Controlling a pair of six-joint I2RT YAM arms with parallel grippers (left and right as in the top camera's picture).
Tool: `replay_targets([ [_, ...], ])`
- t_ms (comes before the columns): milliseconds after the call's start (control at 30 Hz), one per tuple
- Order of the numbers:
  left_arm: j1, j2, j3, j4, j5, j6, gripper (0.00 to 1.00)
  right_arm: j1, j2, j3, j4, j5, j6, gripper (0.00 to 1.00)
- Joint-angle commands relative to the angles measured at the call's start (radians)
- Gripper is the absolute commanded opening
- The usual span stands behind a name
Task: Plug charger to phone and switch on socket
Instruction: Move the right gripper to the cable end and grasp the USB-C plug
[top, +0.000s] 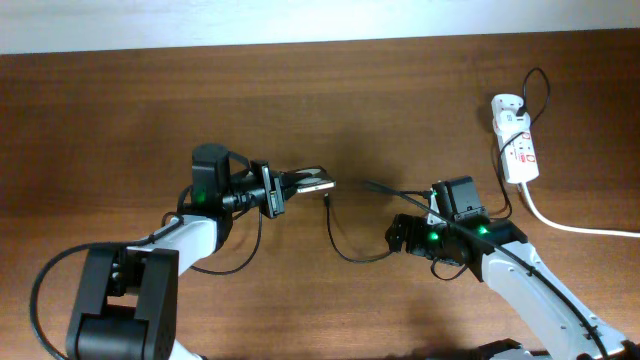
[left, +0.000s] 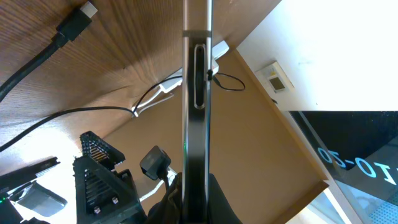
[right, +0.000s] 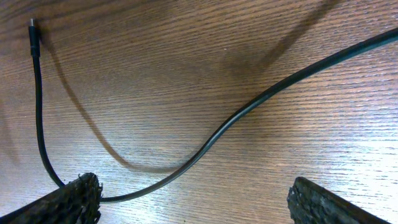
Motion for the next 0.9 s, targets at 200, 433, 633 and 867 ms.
replay_targets([
  [200, 0.003, -0.001, 0.021, 0.010, 0.031, 0.018, 0.00, 0.000, 0.006, -0.004, 0.003, 0.016, -0.011, 0.99],
  [433, 0.058, -0.001, 0.021, 0.010, -0.070, 0.327, 0.00, 0.002, 0.006, -0.003, 0.091, -0.105, -0.041, 0.93],
  [633, 0.199, -0.001, 0.021, 0.001, -0.042, 0.485, 0.00, 0.235, 0.006, 0.094, 0.138, 0.124, -0.072, 0.93],
  [867, 0.339, -0.001, 0.021, -0.046, 0.011, 0.597, 0.00, 0.423, 0.127, 0.289, 0.117, 0.288, -0.119, 0.78],
])
